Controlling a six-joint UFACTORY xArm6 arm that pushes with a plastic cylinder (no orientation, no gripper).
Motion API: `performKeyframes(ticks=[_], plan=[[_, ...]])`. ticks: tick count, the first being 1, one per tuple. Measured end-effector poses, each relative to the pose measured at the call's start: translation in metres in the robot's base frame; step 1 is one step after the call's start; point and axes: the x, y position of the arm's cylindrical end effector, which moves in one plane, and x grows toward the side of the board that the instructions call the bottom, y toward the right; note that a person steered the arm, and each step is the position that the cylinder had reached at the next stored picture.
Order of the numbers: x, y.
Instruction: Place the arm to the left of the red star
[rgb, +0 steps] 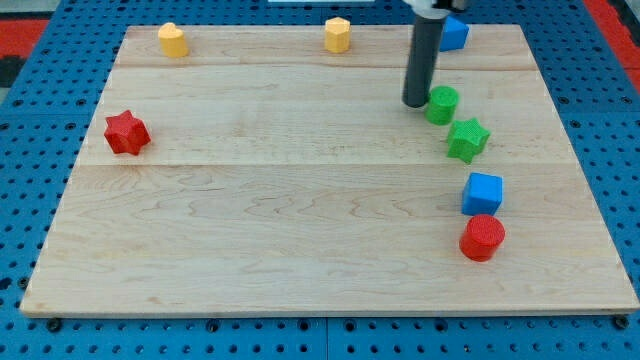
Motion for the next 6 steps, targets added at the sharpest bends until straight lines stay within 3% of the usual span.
performKeyframes(ticks=[1, 2, 3, 4, 5, 6], plan=[[0.002, 0.025], [-0.021, -0.008], [-0.017, -0.046], [-0.009, -0.015], [-0.015, -0.057], [0.005, -0.096]])
